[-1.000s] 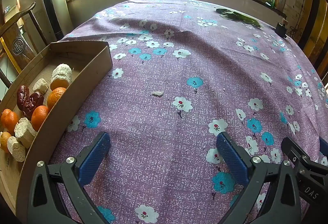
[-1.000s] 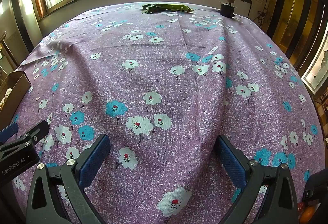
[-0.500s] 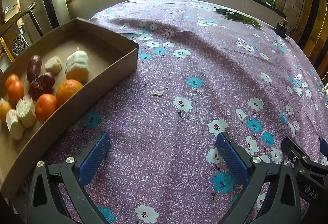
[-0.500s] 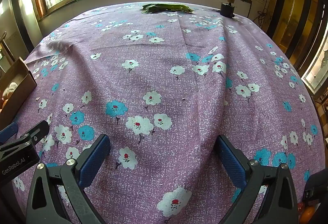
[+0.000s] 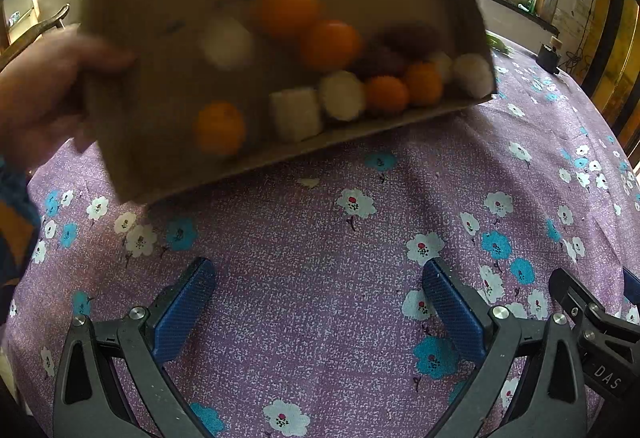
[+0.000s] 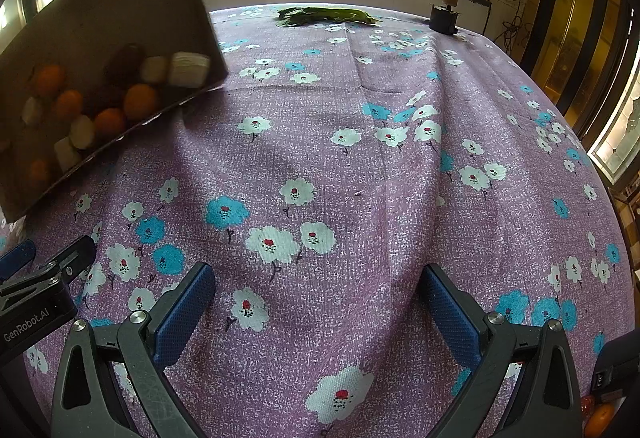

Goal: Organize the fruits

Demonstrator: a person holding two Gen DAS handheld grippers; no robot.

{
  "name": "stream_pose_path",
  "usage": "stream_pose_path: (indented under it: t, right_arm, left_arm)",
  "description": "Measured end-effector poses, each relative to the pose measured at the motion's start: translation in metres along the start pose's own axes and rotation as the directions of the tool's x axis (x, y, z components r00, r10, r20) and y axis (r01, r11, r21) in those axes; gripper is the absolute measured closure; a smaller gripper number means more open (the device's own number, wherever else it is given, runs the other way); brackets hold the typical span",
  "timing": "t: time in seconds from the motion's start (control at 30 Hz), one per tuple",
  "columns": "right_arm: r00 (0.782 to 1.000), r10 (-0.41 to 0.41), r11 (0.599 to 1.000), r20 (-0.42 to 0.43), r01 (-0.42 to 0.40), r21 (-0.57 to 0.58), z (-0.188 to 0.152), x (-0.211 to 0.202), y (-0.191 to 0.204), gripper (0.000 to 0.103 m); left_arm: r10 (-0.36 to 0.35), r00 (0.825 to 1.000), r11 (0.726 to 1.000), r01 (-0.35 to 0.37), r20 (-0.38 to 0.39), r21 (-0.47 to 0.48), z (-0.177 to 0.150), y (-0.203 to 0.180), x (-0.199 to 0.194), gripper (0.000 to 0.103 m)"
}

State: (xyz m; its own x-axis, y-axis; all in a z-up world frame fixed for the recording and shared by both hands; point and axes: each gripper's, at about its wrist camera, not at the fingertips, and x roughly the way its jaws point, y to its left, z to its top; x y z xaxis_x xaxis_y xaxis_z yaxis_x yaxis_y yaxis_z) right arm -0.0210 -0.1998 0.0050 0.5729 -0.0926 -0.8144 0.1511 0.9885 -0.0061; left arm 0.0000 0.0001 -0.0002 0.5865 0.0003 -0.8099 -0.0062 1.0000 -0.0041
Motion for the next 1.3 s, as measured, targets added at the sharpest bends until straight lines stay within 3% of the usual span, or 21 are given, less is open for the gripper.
stream_pose_path:
  t: [1.3]
  right_arm:
    - [1.000, -0.018, 1.000, -0.001, 0.019, 0.020, 0.0014, 0.0004, 0.0021, 0.000]
  left_arm:
    - [0.000, 1.000, 1.000, 0.000, 0.001, 0.000, 0.0031, 0.0003, -0.0003, 0.000]
